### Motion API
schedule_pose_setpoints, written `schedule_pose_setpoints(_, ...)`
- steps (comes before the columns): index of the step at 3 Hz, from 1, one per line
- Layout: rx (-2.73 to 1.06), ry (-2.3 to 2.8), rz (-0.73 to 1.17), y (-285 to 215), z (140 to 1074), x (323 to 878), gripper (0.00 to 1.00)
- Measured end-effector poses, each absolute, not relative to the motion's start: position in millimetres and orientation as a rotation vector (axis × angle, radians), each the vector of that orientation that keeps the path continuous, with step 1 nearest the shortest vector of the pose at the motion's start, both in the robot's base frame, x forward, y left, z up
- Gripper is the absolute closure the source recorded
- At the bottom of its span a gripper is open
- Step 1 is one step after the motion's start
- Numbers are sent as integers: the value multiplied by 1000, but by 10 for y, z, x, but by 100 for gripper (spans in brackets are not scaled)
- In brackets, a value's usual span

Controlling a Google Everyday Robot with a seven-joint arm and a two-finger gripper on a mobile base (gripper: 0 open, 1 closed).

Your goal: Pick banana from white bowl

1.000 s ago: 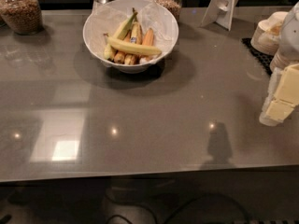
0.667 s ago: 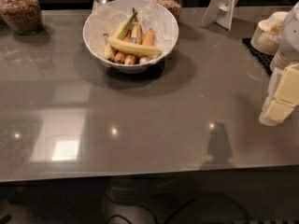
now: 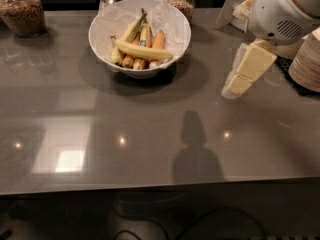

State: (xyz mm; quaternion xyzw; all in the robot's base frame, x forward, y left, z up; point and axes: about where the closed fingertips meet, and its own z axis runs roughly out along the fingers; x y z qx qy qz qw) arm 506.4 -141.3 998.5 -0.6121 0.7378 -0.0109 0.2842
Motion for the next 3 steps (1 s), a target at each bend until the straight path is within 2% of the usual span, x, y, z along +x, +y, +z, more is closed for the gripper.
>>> schedule_pose_setpoints(2, -1540, 1789, 89, -492, 10190, 5875, 0)
schedule_pose_setpoints(3, -1540, 1789, 89, -492, 10190, 5876, 0)
